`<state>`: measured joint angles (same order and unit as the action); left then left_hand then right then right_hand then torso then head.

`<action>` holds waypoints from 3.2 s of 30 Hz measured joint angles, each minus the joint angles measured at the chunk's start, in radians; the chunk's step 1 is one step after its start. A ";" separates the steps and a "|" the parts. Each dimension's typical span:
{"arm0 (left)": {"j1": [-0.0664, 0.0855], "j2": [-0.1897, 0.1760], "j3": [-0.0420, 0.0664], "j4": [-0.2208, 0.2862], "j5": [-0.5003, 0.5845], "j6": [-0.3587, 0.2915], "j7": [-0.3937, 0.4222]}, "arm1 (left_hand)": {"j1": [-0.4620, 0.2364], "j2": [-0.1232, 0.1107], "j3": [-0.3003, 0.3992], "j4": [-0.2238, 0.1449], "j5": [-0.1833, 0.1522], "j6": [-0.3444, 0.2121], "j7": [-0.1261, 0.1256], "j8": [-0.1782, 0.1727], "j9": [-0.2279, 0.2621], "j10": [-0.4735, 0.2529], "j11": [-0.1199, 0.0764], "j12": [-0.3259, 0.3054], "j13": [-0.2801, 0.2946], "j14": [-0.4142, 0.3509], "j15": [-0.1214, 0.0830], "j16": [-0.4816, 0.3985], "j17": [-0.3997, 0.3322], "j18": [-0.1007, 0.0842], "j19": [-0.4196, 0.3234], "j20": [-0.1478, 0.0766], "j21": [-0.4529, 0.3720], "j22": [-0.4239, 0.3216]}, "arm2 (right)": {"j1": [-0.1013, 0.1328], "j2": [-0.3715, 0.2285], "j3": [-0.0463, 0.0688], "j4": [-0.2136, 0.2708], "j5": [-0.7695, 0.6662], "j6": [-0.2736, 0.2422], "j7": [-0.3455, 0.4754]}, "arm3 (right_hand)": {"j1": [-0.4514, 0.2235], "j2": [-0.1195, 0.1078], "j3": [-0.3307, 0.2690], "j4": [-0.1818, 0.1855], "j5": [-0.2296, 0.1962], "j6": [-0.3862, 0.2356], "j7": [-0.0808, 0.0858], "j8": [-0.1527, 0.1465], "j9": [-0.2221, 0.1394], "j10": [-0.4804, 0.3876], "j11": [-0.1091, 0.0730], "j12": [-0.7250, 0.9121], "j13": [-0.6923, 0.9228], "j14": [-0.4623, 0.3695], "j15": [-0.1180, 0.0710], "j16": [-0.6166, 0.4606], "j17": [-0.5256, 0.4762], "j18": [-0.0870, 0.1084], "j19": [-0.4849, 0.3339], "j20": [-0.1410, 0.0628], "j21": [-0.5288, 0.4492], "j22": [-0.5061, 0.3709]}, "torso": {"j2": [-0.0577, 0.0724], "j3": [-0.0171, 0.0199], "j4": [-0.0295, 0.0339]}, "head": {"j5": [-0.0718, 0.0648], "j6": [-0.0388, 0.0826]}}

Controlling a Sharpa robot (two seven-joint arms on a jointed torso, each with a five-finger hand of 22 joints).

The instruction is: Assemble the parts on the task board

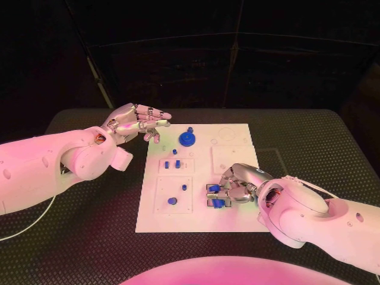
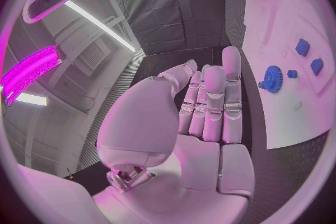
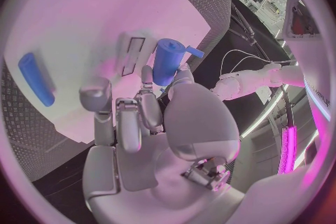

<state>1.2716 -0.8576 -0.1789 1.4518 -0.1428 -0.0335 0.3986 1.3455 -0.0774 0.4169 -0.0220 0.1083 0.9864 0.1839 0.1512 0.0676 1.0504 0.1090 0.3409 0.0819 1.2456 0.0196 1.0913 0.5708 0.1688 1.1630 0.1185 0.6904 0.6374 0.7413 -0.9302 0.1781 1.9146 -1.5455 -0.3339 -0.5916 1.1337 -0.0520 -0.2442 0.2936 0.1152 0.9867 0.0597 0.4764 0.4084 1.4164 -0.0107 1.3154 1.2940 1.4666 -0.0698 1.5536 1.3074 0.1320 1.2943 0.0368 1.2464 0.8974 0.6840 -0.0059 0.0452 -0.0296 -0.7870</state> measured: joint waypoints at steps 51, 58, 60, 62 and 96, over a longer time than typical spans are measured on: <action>-0.004 0.007 -0.001 -0.008 0.000 0.001 0.000 | 0.000 0.000 -0.003 -0.003 0.000 0.000 0.000 0.000 0.000 0.000 0.000 0.004 0.000 0.000 0.000 0.000 -0.003 0.000 0.000 0.000 0.000 0.000 | 0.000 -0.013 0.000 -0.006 -0.025 0.036 0.009 | 0.158 0.022 0.090 -0.025 0.074 -0.008 -0.005 0.039 0.028 0.000 -0.007 0.001 0.015 0.000 -0.007 -0.004 0.000 0.000 -0.002 -0.005 -0.008 0.011 | 0.000 -0.0004 0.0014 | -0.002 0.005; -0.004 0.006 -0.001 -0.008 0.000 0.001 0.000 | 0.000 0.000 -0.003 -0.003 0.000 0.000 0.000 0.000 0.000 0.000 0.000 0.004 0.000 0.000 0.000 0.000 -0.003 0.000 0.000 0.000 0.000 0.000 | 0.003 -0.009 0.003 -0.008 -0.027 0.050 0.012 | 0.209 0.018 0.084 -0.054 0.074 -0.008 -0.005 0.039 0.028 0.000 -0.007 0.006 0.018 0.000 -0.007 -0.004 0.000 0.000 -0.002 -0.005 -0.008 0.010 | 0.000 0.0001 -0.0010 | -0.002 0.001; -0.004 0.006 -0.001 -0.008 0.000 0.001 0.000 | 0.000 0.000 -0.003 -0.003 0.000 0.000 0.000 0.000 0.000 0.000 0.000 0.004 0.000 0.000 0.000 0.000 -0.003 0.000 0.000 0.000 0.000 0.000 | 0.003 -0.008 0.003 -0.009 -0.030 0.051 0.014 | 0.219 0.021 0.086 -0.057 0.073 -0.008 -0.005 0.039 0.028 0.000 -0.007 0.006 0.018 0.000 -0.007 -0.004 0.000 0.000 -0.002 -0.005 -0.008 0.010 | 0.000 0.0004 -0.0010 | -0.002 0.001; -0.004 0.006 -0.001 -0.008 0.000 0.001 0.000 | 0.000 0.000 -0.003 -0.003 0.000 0.000 0.000 0.000 0.000 0.000 0.000 0.004 0.000 0.000 0.000 0.000 -0.003 0.000 0.000 0.000 0.000 0.000 | 0.003 -0.007 0.004 -0.010 -0.035 0.049 0.016 | 0.227 0.029 0.086 -0.057 0.073 -0.006 -0.007 0.045 0.030 0.002 -0.009 0.006 0.018 0.000 -0.007 -0.004 0.000 0.000 -0.002 -0.004 -0.008 0.011 | 0.000 0.0005 -0.0010 | -0.003 0.001; -0.004 -0.001 -0.003 -0.008 0.000 0.001 -0.003 | 0.000 0.000 -0.003 -0.003 0.000 -0.004 0.004 0.000 0.000 0.000 0.000 0.004 0.000 0.000 0.000 0.000 -0.004 0.000 0.000 0.000 -0.004 -0.002 | 0.001 -0.232 0.001 0.047 0.081 -0.109 0.011 | 0.177 0.089 0.014 -0.007 0.135 -0.052 0.019 -0.016 -0.006 -0.009 0.009 -0.010 0.010 0.000 0.001 -0.004 0.000 0.000 -0.013 0.006 -0.021 -0.018 | -0.002 0.0013 -0.0039 | -0.047 0.011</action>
<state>1.2676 -0.8586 -0.1815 1.4442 -0.1428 -0.0322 0.3960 1.3456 -0.0774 0.4141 -0.0248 0.1083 0.9827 0.1875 0.1512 0.0676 1.0505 0.1091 0.3446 0.0819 1.2457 0.0196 1.0913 0.5670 0.1688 1.1629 0.1185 0.6865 0.6357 0.7420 -1.1623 0.1794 1.9616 -1.4643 -0.4432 -0.5805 1.3107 0.0375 -0.2299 0.2867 0.2502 0.9350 0.0791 0.4608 0.4026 1.4077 -0.0016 1.3052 1.3040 1.4666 -0.0693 1.5499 1.3074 0.1321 1.2813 0.0431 1.2259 0.8794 0.6821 -0.0046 0.0412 -0.0769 -0.7764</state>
